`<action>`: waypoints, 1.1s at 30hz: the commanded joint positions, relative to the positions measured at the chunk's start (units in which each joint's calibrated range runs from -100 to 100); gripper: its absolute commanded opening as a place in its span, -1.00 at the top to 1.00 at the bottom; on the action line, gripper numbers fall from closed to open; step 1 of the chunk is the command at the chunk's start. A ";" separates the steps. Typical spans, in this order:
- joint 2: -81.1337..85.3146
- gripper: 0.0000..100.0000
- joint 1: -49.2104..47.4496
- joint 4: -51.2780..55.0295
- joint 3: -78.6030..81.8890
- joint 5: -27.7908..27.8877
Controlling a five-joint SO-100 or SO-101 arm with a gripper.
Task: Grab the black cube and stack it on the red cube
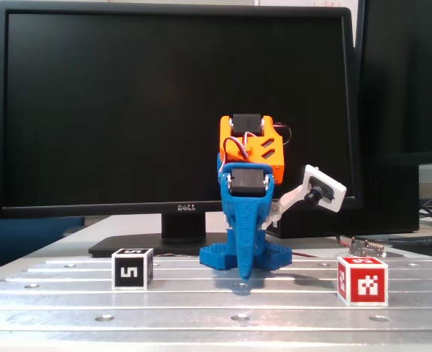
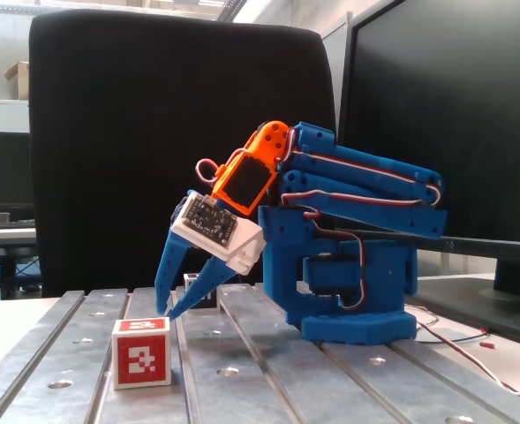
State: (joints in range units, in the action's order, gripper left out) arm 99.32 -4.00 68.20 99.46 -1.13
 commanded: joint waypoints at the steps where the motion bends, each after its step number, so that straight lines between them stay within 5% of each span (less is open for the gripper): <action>1: 0.26 0.99 0.05 0.16 0.18 0.18; 33: 0.26 0.99 -0.39 0.16 0.18 -0.13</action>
State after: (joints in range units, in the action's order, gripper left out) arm 99.32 -4.67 68.20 99.46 -1.13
